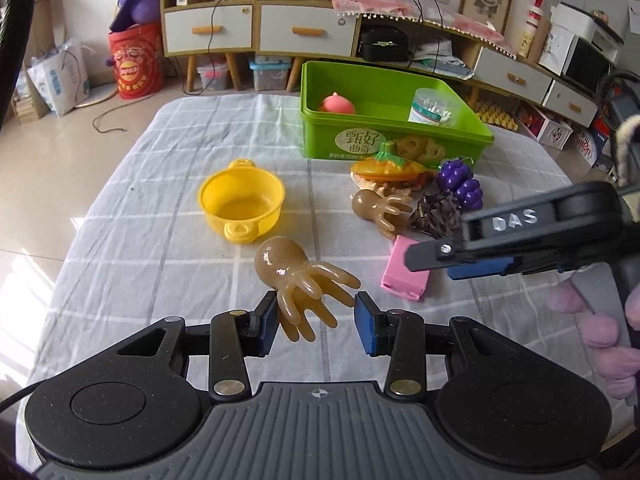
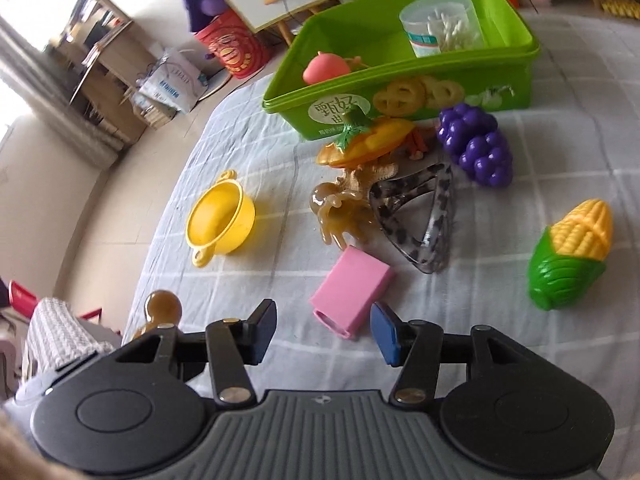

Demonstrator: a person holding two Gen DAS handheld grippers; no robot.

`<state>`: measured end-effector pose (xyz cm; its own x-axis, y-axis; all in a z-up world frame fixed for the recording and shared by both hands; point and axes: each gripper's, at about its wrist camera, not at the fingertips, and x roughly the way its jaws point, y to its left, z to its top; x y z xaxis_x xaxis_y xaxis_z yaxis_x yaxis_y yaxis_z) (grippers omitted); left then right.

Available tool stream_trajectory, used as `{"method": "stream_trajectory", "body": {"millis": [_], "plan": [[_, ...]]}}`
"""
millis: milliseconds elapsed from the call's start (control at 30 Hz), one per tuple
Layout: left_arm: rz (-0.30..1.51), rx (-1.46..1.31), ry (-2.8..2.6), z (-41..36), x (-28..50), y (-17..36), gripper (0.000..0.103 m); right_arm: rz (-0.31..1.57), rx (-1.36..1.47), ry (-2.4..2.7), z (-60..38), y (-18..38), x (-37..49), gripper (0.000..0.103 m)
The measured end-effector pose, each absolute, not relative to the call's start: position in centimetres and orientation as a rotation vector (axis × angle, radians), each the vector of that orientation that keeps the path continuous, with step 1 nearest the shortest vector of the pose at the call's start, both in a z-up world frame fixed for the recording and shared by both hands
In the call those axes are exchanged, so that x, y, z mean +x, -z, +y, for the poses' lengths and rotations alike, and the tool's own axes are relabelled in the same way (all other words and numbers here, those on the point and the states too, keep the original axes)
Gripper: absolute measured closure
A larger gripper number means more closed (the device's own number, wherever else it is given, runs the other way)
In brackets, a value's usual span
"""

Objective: Organize rigid objects
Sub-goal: 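Grasp and lift the pink block with the right gripper while the left gripper holds the octopus, then carry the octopus and pink block into the green bin and open both grippers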

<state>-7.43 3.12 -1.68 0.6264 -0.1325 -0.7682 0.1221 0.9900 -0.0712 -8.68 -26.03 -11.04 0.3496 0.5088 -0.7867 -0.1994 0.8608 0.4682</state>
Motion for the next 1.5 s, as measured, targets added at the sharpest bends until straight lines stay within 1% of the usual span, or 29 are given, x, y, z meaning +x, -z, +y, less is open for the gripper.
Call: {"method": "stream_trajectory", "body": {"millis": [100,233,400,633,667,700,733,1100,1500], "plan": [[0.893,-0.010,0.139,3.3,-7.2,2.2,0.058,1.149,0.314,-0.420,-24.7,11.8,-8.0,0.066],[0.904,0.001,0.133,3.4,-7.3,2.7,0.058,1.160,0.233,-0.335,-22.8,12.8,-7.6,0.066],[0.909,0.008,0.126,3.6,-7.2,2.8,0.058,1.113,0.167,-0.272,-21.0,12.9,-7.8,0.065],[0.898,0.032,0.113,3.2,-7.3,2.8,0.058,1.086,0.200,-0.179,-20.7,13.0,-7.5,0.064],[0.899,0.033,0.111,3.3,-7.3,2.9,0.058,1.078,0.189,-0.169,-20.6,13.0,-7.5,0.067],[0.899,0.035,0.110,3.3,-7.3,2.9,0.058,1.071,0.168,-0.160,-20.2,13.0,-7.6,0.075],[0.900,0.036,0.108,3.3,-7.3,3.0,0.058,1.061,0.134,-0.145,-19.9,13.0,-7.6,0.077],[0.899,0.016,0.123,3.4,-7.2,2.5,0.058,1.081,0.150,-0.193,-21.7,12.5,-8.7,0.078],[0.857,0.036,0.182,1.7,-5.5,0.5,0.058,0.973,0.169,-0.268,-24.3,8.3,-10.8,0.078]]}}
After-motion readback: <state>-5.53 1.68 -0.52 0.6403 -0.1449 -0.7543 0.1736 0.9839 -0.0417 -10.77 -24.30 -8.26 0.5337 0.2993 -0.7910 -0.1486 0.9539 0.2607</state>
